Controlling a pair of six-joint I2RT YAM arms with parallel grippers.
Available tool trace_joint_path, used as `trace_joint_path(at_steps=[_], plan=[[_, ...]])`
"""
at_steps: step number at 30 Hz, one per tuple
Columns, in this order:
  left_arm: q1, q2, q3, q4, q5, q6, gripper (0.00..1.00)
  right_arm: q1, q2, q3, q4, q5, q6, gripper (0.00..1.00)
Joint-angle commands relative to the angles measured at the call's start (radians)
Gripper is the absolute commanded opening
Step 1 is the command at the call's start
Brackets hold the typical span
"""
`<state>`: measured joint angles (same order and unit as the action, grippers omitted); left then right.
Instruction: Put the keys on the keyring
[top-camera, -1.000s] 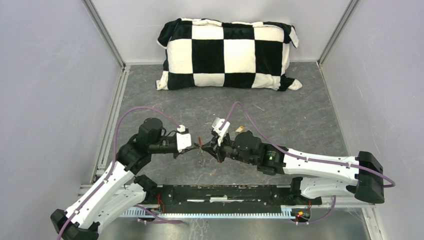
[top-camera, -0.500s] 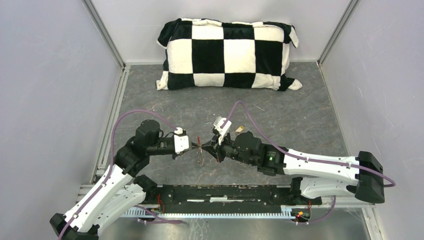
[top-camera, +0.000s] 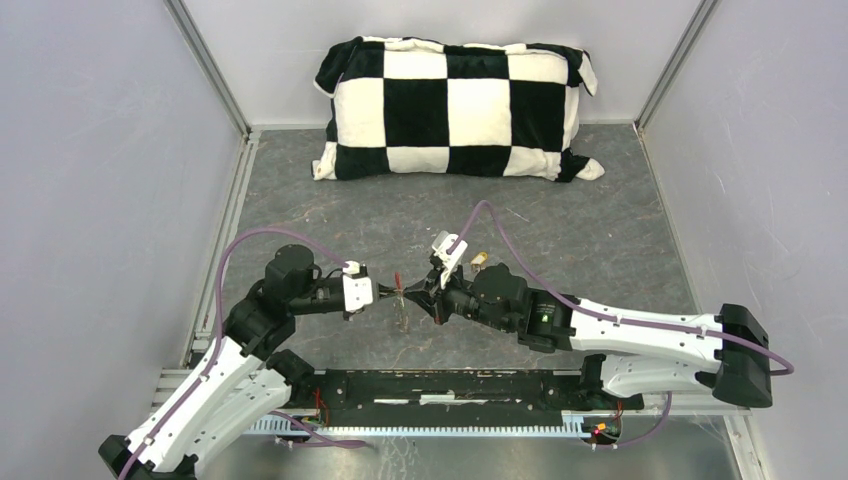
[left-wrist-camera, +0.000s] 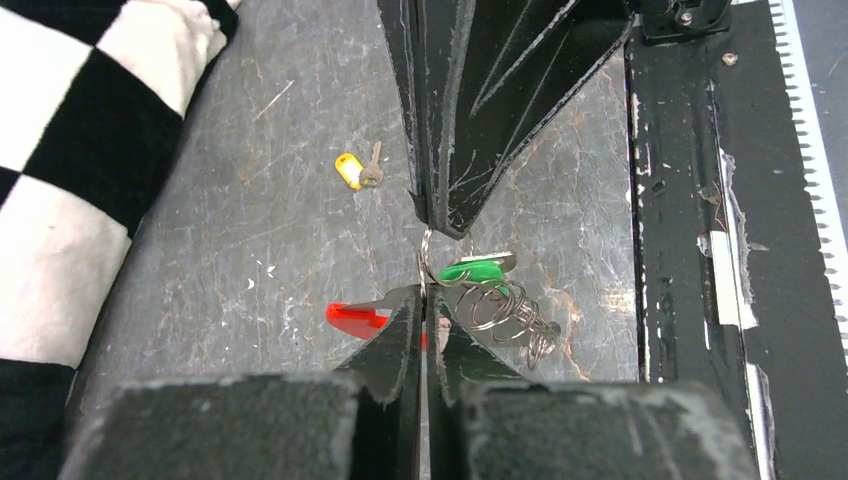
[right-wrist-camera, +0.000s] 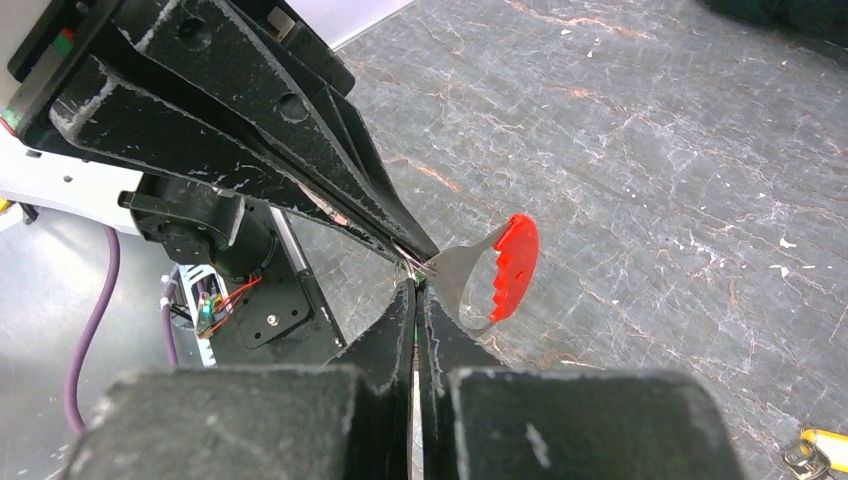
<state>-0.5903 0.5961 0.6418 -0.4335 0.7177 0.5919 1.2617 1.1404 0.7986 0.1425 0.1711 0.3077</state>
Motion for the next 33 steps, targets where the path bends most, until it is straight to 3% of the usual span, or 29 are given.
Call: trace_joint_path(at_steps=[1,33], plan=[[0.001,-0.025,-0.005,0.073,0.069,0.004,0.02,-0.004,-0.034,-0.016,0.031,0.071,0.013,0.00],[0.001,-0.048,-0.007,0.141,0.071,-0.043,0.02,-0.005,-0.018,-0.005,-0.069,0.117,0.004,0.00]])
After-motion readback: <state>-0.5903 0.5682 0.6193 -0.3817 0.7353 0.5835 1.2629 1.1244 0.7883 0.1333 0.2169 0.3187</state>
